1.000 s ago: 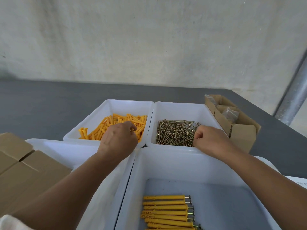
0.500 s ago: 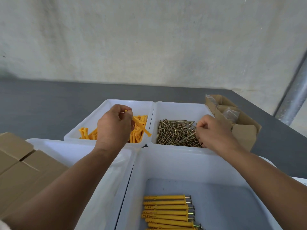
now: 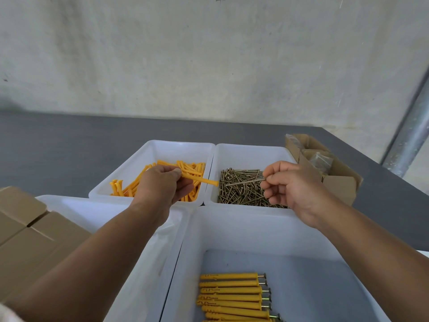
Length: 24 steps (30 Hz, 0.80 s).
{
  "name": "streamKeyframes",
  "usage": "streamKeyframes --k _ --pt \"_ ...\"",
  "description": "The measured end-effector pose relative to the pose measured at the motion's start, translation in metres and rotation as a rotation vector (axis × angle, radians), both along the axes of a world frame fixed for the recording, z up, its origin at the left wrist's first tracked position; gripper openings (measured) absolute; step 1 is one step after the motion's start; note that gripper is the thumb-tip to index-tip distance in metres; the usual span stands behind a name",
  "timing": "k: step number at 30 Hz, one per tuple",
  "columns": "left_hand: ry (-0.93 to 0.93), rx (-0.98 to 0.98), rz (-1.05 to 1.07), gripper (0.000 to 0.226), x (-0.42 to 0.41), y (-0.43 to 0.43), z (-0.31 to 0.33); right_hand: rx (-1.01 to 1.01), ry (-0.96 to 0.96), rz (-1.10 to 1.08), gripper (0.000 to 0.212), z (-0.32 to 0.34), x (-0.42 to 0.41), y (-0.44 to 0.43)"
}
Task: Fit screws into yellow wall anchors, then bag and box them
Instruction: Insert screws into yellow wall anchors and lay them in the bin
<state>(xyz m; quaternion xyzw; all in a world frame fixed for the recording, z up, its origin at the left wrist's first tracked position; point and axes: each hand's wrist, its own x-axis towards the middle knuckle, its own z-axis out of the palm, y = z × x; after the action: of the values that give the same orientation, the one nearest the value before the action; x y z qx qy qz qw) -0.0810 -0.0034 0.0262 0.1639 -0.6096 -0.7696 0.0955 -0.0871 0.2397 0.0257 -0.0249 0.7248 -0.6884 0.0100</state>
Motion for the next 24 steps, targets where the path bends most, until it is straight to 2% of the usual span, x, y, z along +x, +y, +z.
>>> streamKeyframes --k 24 --pt "0.008 -0.005 -0.086 0.015 -0.0022 0.0025 -0.0049 0.033 0.006 -0.032 0.020 0.0024 0.0040 -0.0057"
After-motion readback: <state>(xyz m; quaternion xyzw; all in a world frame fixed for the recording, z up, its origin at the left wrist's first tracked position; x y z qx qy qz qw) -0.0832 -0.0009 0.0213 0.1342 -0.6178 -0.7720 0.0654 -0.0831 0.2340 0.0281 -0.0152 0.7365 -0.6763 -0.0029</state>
